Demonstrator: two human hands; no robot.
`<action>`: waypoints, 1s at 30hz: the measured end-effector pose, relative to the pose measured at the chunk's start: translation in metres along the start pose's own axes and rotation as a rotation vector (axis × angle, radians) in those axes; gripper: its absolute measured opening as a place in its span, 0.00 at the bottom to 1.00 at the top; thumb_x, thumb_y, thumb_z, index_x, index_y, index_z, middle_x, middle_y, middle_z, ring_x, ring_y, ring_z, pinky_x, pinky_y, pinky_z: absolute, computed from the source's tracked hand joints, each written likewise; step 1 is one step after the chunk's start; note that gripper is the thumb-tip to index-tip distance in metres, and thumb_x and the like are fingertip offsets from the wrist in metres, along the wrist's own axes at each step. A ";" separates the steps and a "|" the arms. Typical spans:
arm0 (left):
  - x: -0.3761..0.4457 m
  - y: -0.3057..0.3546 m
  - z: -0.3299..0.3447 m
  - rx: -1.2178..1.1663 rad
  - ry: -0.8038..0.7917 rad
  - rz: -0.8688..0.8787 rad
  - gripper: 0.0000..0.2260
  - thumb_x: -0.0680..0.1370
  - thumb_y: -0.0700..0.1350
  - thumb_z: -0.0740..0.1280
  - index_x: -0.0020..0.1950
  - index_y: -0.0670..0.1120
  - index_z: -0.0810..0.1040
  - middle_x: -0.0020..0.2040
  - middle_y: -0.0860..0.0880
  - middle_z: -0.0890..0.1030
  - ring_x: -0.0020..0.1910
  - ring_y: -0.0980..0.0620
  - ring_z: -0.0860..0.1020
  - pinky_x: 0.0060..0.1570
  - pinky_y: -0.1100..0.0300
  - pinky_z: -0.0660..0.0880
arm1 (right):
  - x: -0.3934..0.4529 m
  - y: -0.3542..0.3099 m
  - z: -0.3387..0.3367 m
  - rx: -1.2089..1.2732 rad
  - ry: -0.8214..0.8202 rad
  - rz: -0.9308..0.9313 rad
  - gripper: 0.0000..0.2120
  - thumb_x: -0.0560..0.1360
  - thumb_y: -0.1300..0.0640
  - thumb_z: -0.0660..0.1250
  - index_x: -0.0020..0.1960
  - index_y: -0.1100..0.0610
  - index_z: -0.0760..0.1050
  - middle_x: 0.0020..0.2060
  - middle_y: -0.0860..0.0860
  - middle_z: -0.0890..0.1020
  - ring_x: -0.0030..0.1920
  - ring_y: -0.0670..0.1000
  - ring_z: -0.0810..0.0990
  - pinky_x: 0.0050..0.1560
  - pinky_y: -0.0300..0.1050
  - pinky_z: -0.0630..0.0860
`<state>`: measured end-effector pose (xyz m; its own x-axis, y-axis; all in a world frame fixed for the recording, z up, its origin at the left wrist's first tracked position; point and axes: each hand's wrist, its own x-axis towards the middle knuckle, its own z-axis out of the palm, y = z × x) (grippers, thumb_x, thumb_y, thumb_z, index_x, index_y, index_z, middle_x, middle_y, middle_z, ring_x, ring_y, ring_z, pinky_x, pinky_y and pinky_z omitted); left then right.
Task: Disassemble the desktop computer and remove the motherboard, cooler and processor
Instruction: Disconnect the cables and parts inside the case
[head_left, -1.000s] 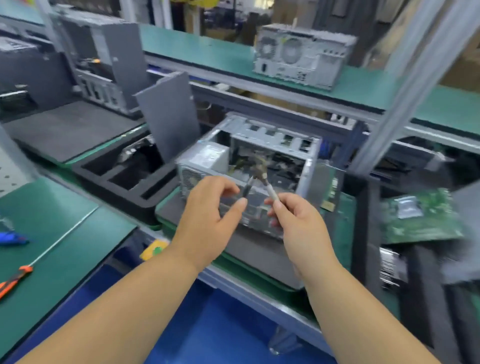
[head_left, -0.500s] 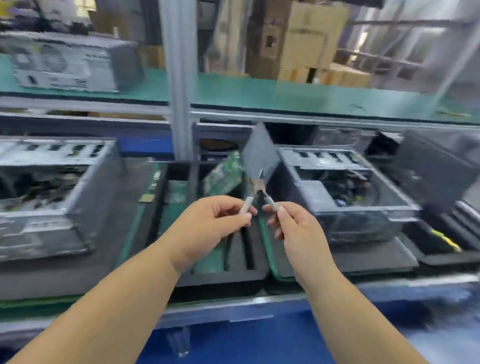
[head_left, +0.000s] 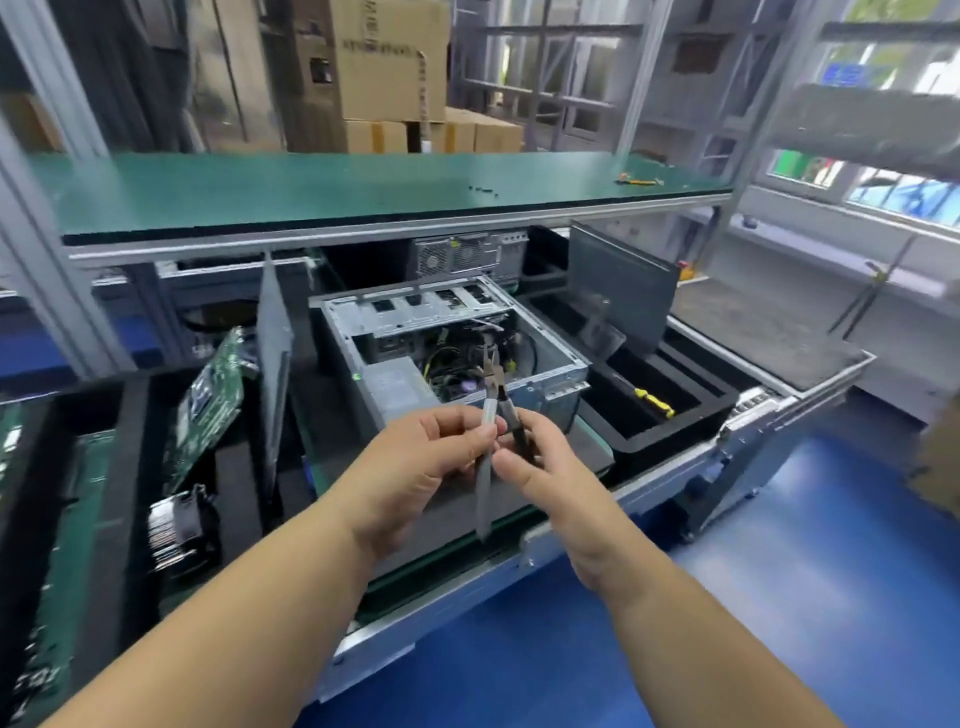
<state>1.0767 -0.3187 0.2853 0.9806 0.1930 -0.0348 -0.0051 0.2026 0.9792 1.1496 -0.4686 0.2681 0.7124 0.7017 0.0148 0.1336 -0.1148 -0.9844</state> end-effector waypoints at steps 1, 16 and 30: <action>0.007 -0.001 0.002 -0.021 -0.015 -0.003 0.07 0.72 0.48 0.70 0.46 0.47 0.85 0.43 0.46 0.84 0.43 0.51 0.82 0.43 0.63 0.77 | 0.005 0.002 -0.003 -0.004 -0.012 0.030 0.27 0.60 0.32 0.72 0.58 0.28 0.69 0.61 0.40 0.78 0.58 0.34 0.77 0.53 0.31 0.72; 0.160 0.011 -0.057 0.425 0.145 0.067 0.07 0.80 0.49 0.65 0.46 0.53 0.83 0.38 0.52 0.82 0.35 0.57 0.77 0.38 0.66 0.75 | 0.155 0.001 -0.038 0.530 -0.012 0.304 0.26 0.70 0.52 0.63 0.65 0.61 0.75 0.55 0.58 0.78 0.54 0.58 0.74 0.47 0.52 0.67; 0.275 -0.002 -0.106 0.717 0.271 0.039 0.04 0.78 0.48 0.67 0.47 0.57 0.80 0.44 0.56 0.81 0.44 0.57 0.79 0.42 0.62 0.76 | 0.264 0.033 -0.059 0.835 0.058 0.617 0.32 0.77 0.39 0.59 0.67 0.65 0.69 0.58 0.64 0.78 0.57 0.64 0.79 0.58 0.62 0.76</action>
<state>1.3255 -0.1642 0.2521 0.8994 0.4347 0.0449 0.1809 -0.4639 0.8673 1.3827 -0.3283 0.2501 0.5297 0.6490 -0.5461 -0.7693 0.0965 -0.6315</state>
